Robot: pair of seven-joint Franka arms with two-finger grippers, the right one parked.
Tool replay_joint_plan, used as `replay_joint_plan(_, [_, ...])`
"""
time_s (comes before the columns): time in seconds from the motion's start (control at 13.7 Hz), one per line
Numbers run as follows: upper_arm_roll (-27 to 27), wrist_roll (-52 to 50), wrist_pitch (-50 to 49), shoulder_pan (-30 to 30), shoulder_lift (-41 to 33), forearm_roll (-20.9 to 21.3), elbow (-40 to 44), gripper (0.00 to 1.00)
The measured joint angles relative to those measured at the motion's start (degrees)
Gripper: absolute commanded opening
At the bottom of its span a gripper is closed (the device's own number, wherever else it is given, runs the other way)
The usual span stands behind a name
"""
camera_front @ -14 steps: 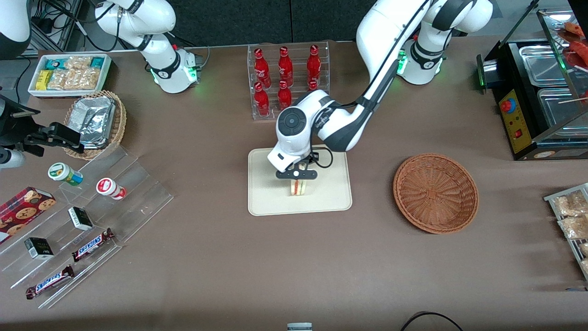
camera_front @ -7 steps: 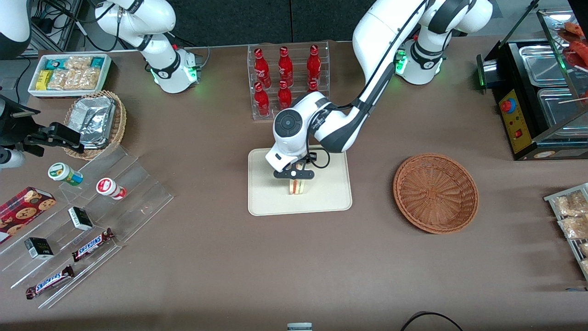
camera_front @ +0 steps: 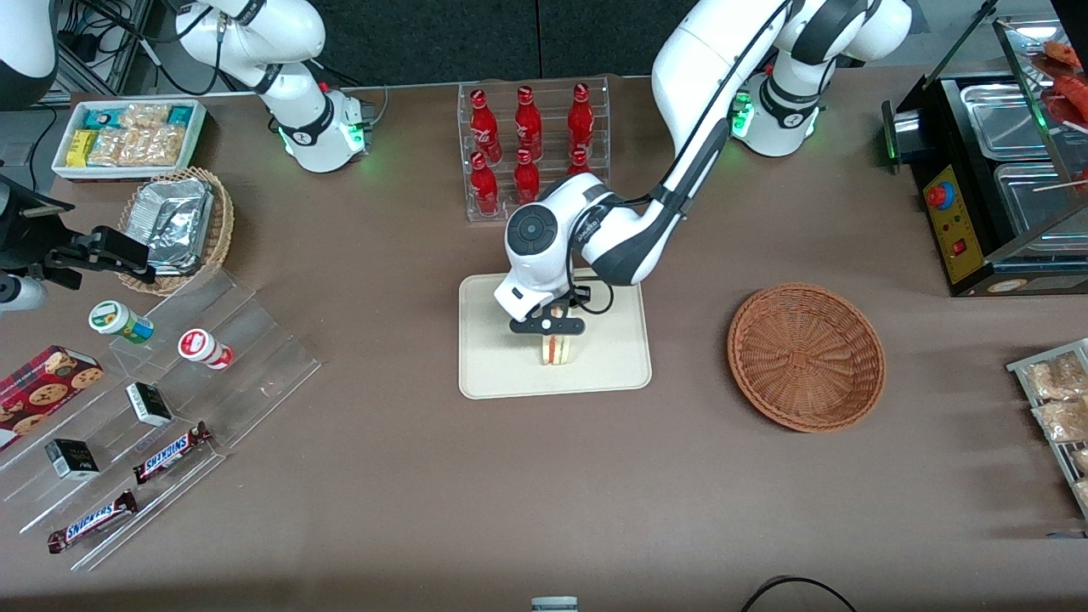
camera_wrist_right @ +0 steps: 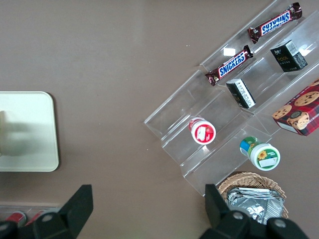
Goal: Place sandwich from basket to tray
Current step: 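Lift the sandwich and carry it over the white tray, then lower the sandwich onto the tray and open the left gripper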
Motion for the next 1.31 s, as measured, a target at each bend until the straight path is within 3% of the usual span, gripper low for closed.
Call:
replay_joint_plan(0.07, [0.0,0.0,0.0,0.0,0.1,0.0,0.0,0.11])
replay_joint_plan(0.15, [0.0,0.0,0.0,0.0,0.2,0.0,0.0,0.33])
replay_joint_plan(0.29, [0.0,0.0,0.0,0.0,0.5,0.0,0.0,1.0])
replay_joint_plan(1.02, [0.0,-0.3,-0.7,0.0,0.9,0.0,0.8,1.0])
replay_joint_plan(1.31, [0.4,-2.3,-7.1,0.3,-0.9,0.0,4.4,1.0])
